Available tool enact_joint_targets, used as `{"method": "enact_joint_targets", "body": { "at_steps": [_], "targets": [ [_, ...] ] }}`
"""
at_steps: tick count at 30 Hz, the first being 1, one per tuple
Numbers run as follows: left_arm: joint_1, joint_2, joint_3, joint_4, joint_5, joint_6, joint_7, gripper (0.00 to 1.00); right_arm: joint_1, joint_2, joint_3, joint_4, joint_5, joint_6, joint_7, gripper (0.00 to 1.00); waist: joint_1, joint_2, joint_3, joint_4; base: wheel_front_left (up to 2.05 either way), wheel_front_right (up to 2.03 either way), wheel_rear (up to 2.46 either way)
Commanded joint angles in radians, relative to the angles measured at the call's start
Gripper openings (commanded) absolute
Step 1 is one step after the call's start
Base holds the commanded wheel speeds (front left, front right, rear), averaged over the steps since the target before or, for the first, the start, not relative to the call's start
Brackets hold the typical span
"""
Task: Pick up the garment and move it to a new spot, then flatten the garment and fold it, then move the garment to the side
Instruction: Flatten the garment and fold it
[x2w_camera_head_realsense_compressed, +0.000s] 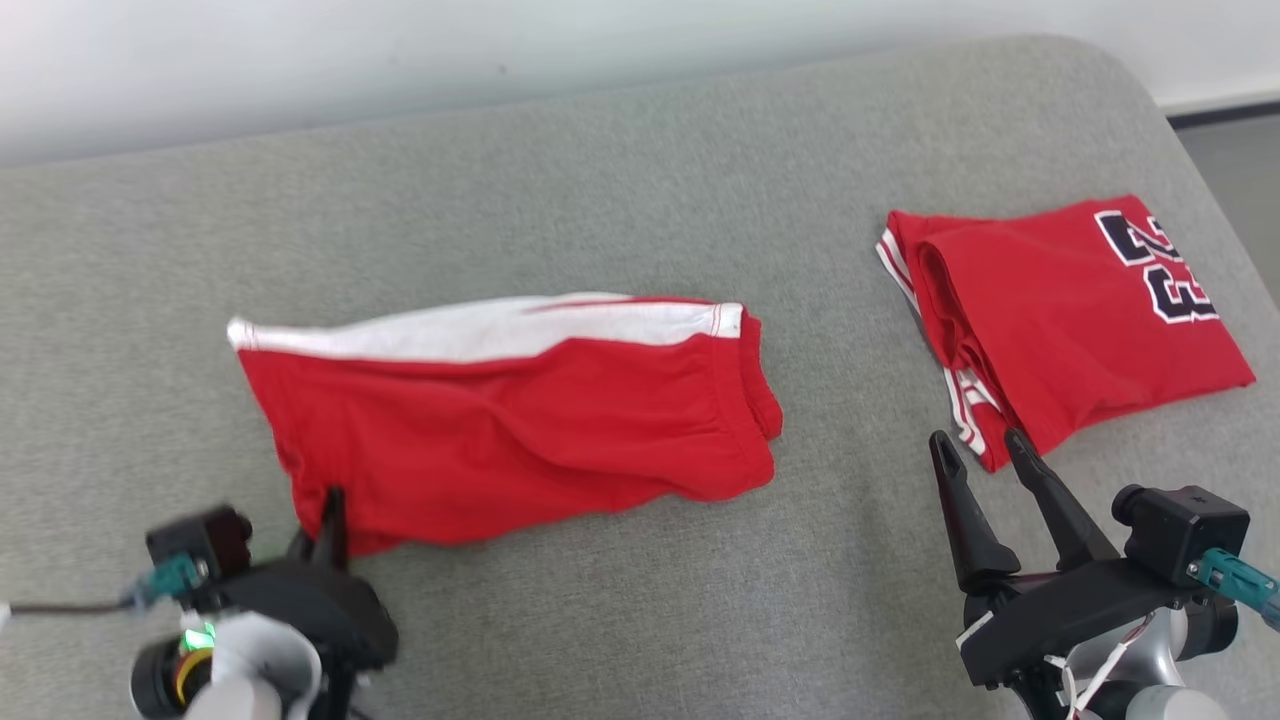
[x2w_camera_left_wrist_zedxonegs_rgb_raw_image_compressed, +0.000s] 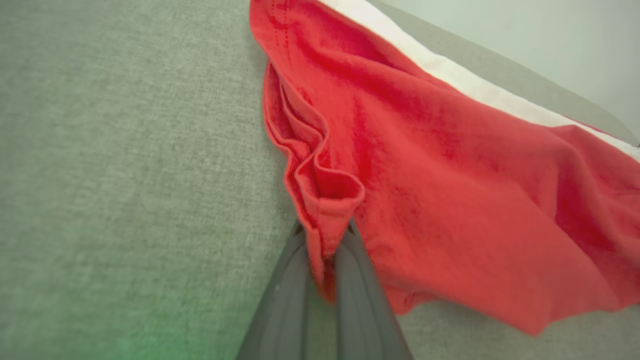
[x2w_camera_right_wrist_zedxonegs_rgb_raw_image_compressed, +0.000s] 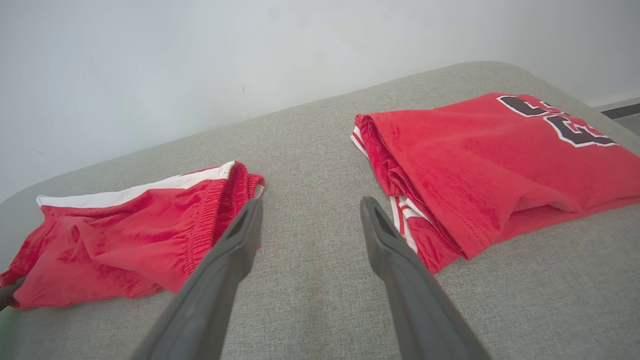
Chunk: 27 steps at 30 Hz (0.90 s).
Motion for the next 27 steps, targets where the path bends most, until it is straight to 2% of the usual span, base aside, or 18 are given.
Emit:
{"method": "enact_joint_targets", "body": {
  "at_steps": [1, 6, 7, 11, 15, 19, 23, 27],
  "targets": [
    [0.039, -0.004, -0.001, 0.01, -0.003, 0.011, 0.003, 0.0, 0.006, 0.0, -0.002, -0.005, -0.003, -0.002, 0.002, 1.0, -0.0001, -0.0001, -0.022, 0.016, 0.0, 0.0, 0.0],
    [0.085, -0.003, -0.009, -0.059, 0.017, 0.022, -0.03, 0.0, 0.02, 0.001, -0.008, -0.014, -0.017, -0.002, 0.021, 1.0, -0.0001, -0.0001, -0.05, 0.032, 0.0, 0.0, 0.0],
    [0.088, 0.003, -0.012, -0.067, 0.028, 0.022, -0.046, 1.0, 0.019, 0.001, -0.004, -0.016, -0.019, -0.002, 0.023, 1.0, -0.0001, -0.0001, -0.054, 0.034, 0.0, 0.0, 0.0],
    [0.093, 0.015, -0.013, -0.066, 0.057, 0.032, -0.106, 1.0, 0.02, 0.0, 0.012, -0.011, -0.034, -0.002, 0.064, 1.0, -0.0001, -0.0001, -0.071, 0.041, 0.0, 0.0, 0.0],
    [0.107, 0.026, -0.016, -0.064, 0.081, 0.03, -0.167, 1.0, 0.012, 0.0, 0.006, -0.014, -0.067, -0.002, 0.156, 1.0, -0.0001, -0.0001, -0.091, 0.061, 0.0, 0.0, 0.0],
    [0.137, 0.039, -0.019, -0.094, 0.125, 0.039, -0.287, 1.0, -0.006, 0.001, 0.004, -0.033, -0.112, -0.002, 0.314, 1.0, -0.0001, -0.0001, -0.115, 0.1, 0.0, 0.0, 0.0],
    [0.173, 0.037, -0.038, -0.184, 0.173, 0.029, -0.374, 1.0, -0.04, 0.001, -0.008, -0.044, -0.138, -0.002, 0.465, 1.0, -0.0001, -0.0001, -0.126, 0.142, 0.0, 0.0, 0.0],
    [0.225, 0.017, -0.036, -0.316, 0.196, 0.004, -0.398, 1.0, -0.098, 0.0, -0.031, -0.039, -0.155, -0.002, 0.571, 1.0, -0.0001, -0.0001, -0.123, 0.185, 0.0, 0.0, 0.0]
  ]
}}
